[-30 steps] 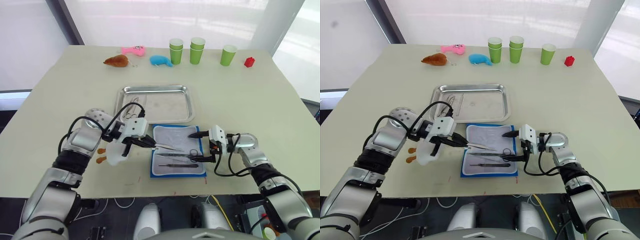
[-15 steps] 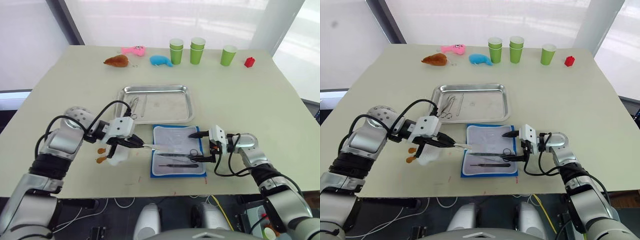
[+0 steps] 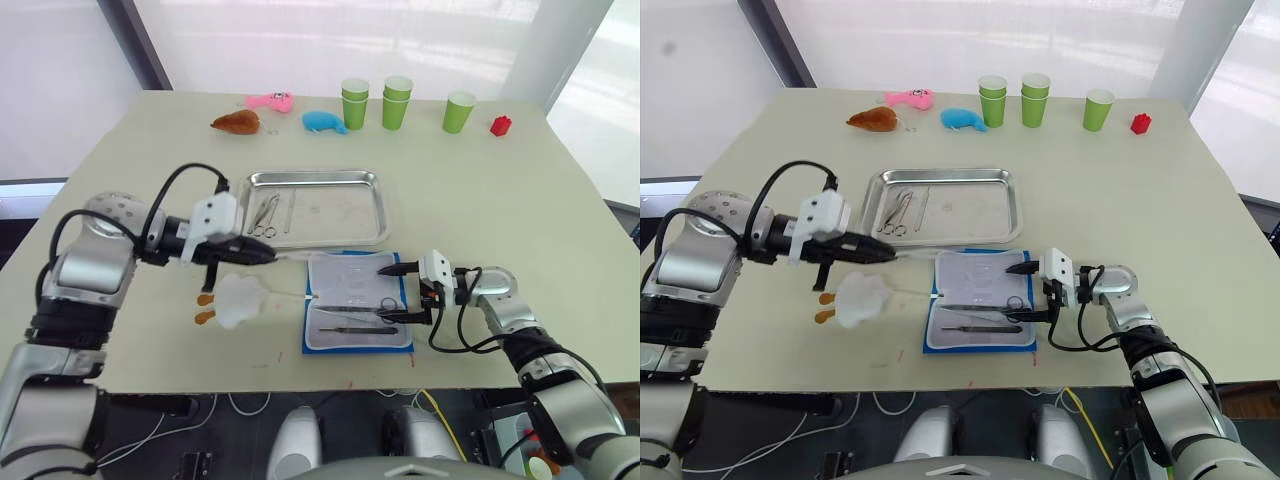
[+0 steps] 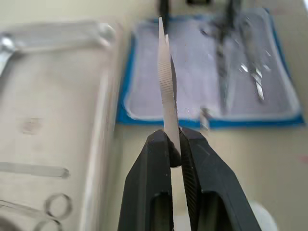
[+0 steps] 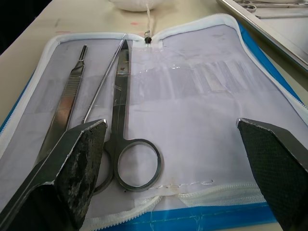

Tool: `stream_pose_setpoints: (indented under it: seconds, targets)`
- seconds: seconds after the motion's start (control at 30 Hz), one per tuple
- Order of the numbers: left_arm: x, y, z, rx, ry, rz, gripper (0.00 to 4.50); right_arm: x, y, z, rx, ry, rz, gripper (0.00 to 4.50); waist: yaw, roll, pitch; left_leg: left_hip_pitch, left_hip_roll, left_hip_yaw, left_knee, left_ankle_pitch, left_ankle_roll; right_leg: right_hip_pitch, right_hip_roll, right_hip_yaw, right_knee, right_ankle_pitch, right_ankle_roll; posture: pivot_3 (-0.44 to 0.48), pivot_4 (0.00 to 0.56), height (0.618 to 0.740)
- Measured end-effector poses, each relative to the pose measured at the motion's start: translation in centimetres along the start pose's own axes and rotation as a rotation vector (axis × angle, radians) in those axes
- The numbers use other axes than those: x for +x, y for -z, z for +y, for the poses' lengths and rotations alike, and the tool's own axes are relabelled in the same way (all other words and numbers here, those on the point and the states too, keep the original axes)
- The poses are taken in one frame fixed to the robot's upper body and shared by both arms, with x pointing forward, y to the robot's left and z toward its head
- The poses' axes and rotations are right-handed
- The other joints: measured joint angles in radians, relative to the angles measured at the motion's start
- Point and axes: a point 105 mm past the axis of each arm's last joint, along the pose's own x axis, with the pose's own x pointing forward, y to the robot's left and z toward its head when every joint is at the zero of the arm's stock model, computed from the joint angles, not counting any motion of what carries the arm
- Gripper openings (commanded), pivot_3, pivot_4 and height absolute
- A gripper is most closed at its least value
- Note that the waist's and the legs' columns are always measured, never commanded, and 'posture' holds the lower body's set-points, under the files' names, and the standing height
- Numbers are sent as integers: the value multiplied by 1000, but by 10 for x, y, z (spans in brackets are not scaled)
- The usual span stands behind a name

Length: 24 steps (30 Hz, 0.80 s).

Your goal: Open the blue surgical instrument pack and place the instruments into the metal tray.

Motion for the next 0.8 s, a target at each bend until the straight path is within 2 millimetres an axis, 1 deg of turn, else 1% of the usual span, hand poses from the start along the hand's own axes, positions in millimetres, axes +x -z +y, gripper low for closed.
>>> stream_pose_setpoints:
  seconds: [0.07, 0.1, 0.13, 0.2, 0.33, 0.4, 0.43, 0.53, 0.57, 0.7, 0.73, 0.8]
  targets:
    - [6, -4, 12, -56, -110, -48, 34, 1, 0, 0, 0, 0, -2, 4500, -2, 0, 0, 0, 0, 0, 0, 0, 0, 0, 0, 1, 1, 0, 0, 0, 150, 740]
    - [8, -4, 15, -72, -134, -56, 34, 1, 0, 0, 0, -1, -2, 4500, -2, 0, 0, 0, 0, 0, 0, 0, 0, 0, 0, 1, 1, 1, 0, 0, 150, 740]
    - [14, -5, 25, -140, -246, -89, 34, 0, 0, 0, 0, 1, -2, 4500, -1, -1, 0, 0, 0, 0, 0, 0, 0, 0, 0, 1, 1, 2, 0, 0, 150, 740]
    - [23, -9, 37, -224, -380, -136, 34, 0, 0, 0, 3, 2, -1, 4500, 0, -2, 0, 0, 0, 0, 1, 0, 0, 1, 1, 1, 2, 3, 3, 0, 150, 740]
    - [42, -17, 48, -369, -583, -191, 34, 0, 0, 0, 2, 1, -1, 4500, -1, -2, 0, 1, 0, 0, 1, 0, 0, 1, 1, 2, 2, 4, 1, 0, 150, 740]
    - [51, -17, 54, -490, -714, -241, 34, -1, 1, 0, 4, 2, 0, 4500, 0, -3, 0, 1, -1, -1, 2, 0, 0, 2, 1, 2, 2, 4, 1, 0, 150, 740]
    - [58, -14, 54, -564, -775, -248, 34, 0, 1, -1, 5, 3, 0, 4500, -1, -4, -1, 1, -1, -1, 2, 0, 0, 3, 1, 2, 2, 4, 1, 0, 150, 740]
    - [72, -4, 51, -665, -869, -214, 34, 0, 0, 0, 4, 1, -1, 4500, -2, -7, -2, 2, -1, -1, 2, 0, 0, 4, 1, 2, 2, 5, 1, 0, 150, 740]
    - [76, 2, 50, -704, -928, -187, 34, 0, 0, -1, 4, 2, -1, 4500, -1, -7, -2, 4, -1, -1, 2, 0, 0, 6, 1, 1, 2, 5, 1, 0, 150, 740]
    - [74, 14, 53, -725, -1052, -115, 34, 0, 1, -1, 5, 5, 0, 4500, -1, -6, -1, 8, -1, -2, 2, 0, 0, 9, 1, 1, 2, 4, 1, 0, 150, 740]
    - [75, 23, 52, -747, -1100, -65, 34, -1, 1, -1, 5, 5, 1, 4500, -1, -6, -1, 8, -1, -2, 2, 0, 0, 10, 1, 1, 2, 4, 1, 0, 150, 740]
    - [77, 29, 50, -766, -1113, -39, 34, -1, 1, -1, 5, 4, 1, 4500, -1, -6, -1, 8, -1, -1, 2, 0, 0, 10, 1, 1, 1, 4, 1, 0, 150, 740]
